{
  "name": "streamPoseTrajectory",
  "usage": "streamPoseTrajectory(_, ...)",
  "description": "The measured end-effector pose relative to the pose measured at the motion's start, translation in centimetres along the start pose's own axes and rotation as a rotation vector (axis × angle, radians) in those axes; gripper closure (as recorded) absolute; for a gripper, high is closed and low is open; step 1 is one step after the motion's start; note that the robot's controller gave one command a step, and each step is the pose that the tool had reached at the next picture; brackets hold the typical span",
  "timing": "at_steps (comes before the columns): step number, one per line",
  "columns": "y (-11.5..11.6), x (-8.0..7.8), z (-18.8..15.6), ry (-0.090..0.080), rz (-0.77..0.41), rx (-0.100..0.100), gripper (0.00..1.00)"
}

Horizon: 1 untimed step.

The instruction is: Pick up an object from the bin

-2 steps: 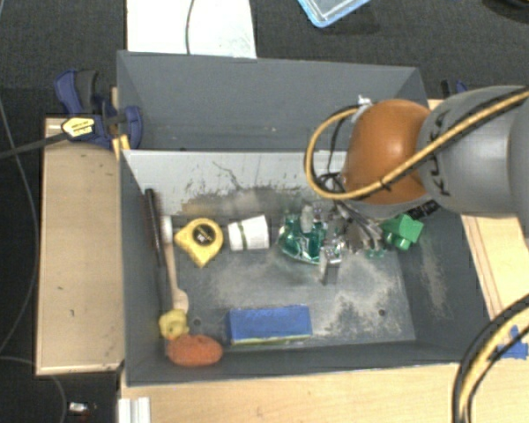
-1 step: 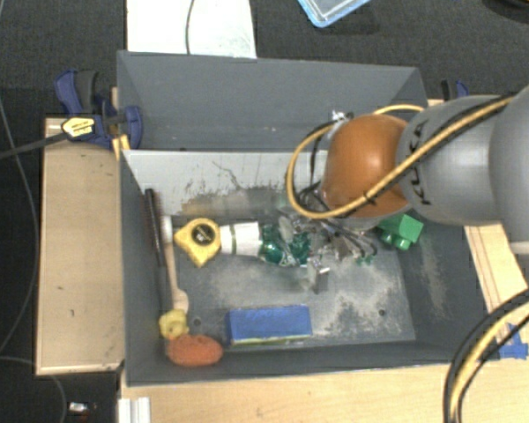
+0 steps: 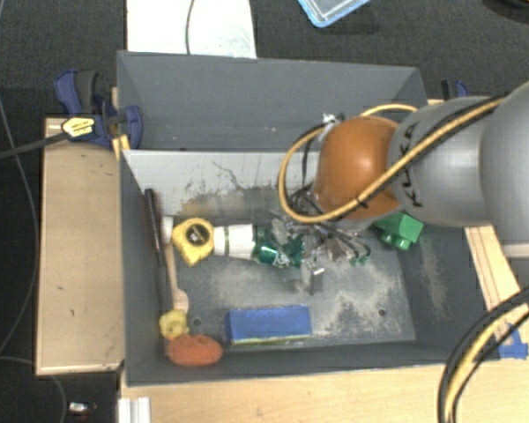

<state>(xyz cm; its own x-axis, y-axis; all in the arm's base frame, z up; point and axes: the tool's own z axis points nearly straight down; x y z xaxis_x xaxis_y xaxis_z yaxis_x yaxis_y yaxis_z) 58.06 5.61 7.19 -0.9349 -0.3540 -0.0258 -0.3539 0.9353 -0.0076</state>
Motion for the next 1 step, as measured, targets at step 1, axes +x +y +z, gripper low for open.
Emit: streamPoseTrajectory(1, -0.74, -0.63, -0.01, -0.007, 0.156, 0.000, 0.00)
